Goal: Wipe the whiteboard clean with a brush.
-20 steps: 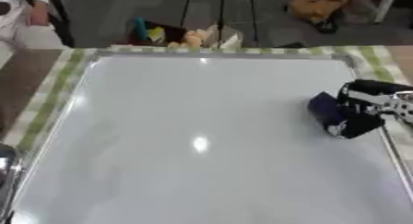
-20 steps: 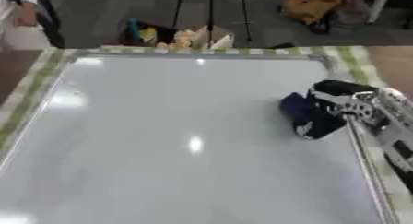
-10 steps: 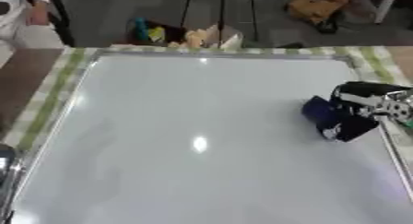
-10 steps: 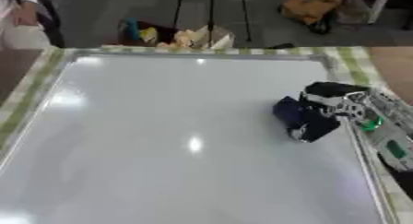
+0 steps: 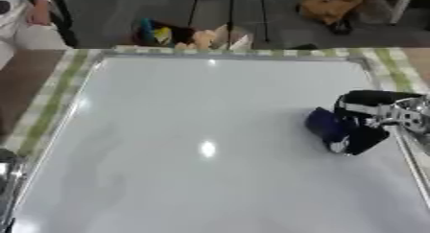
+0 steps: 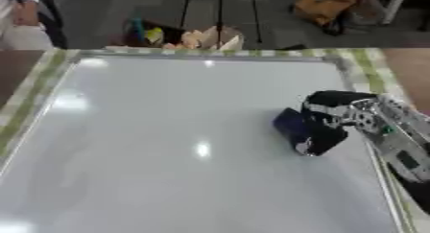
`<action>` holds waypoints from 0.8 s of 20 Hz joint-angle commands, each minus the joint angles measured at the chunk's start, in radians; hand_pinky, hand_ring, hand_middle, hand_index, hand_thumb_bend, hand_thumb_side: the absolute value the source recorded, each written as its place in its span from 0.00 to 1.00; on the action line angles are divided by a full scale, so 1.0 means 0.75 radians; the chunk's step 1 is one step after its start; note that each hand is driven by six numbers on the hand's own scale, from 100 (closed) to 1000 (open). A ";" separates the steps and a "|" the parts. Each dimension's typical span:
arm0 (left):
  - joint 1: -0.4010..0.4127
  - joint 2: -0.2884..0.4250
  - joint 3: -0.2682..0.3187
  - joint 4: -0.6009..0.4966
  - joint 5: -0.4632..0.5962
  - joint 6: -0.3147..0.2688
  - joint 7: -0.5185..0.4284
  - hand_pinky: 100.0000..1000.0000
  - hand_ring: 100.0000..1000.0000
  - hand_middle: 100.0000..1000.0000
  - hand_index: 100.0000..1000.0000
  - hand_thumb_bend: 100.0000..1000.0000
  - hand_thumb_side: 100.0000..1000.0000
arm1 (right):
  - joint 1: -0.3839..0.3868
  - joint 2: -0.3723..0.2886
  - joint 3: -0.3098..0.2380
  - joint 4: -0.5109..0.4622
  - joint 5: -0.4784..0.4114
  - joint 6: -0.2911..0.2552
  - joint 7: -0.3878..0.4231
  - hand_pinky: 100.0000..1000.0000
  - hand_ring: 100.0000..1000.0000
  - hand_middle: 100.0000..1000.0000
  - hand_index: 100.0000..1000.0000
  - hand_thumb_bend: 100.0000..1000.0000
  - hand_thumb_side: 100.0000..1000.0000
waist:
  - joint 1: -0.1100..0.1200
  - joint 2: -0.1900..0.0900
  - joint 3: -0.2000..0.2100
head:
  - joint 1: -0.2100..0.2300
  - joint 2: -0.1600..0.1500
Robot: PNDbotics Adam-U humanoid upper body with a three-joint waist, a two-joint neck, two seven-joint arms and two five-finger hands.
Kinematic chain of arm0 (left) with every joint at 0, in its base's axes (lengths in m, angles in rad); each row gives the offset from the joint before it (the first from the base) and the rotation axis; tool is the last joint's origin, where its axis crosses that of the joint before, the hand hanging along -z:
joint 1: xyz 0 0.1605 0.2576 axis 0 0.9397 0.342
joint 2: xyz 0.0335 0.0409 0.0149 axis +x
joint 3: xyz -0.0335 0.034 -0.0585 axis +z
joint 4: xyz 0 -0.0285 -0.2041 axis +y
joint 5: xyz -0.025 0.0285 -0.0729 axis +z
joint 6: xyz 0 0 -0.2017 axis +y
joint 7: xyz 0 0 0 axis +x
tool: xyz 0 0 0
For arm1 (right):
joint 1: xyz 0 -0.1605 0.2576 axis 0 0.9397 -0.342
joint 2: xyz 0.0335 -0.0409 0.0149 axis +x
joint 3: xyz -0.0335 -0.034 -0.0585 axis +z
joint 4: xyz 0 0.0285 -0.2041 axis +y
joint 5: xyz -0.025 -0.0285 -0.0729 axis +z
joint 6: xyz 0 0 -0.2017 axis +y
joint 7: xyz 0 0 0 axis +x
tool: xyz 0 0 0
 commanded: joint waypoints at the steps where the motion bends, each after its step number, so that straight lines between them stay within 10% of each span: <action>1: -0.019 0.014 0.007 -0.023 0.004 0.001 0.003 0.67 0.80 0.73 0.74 0.13 0.97 | -0.011 -0.031 -0.007 -0.041 -0.036 0.007 0.012 0.44 0.48 0.19 0.30 0.00 0.28 | 0.000 -0.036 -0.001 | 0.004 0.005; 16: -0.021 0.016 0.005 -0.023 0.003 0.001 0.001 0.67 0.80 0.73 0.74 0.13 0.97 | 0.000 -0.041 -0.055 0.030 0.025 0.055 -0.034 0.46 0.49 0.19 0.32 0.00 0.27 | 0.001 -0.029 0.002 | 0.005 -0.007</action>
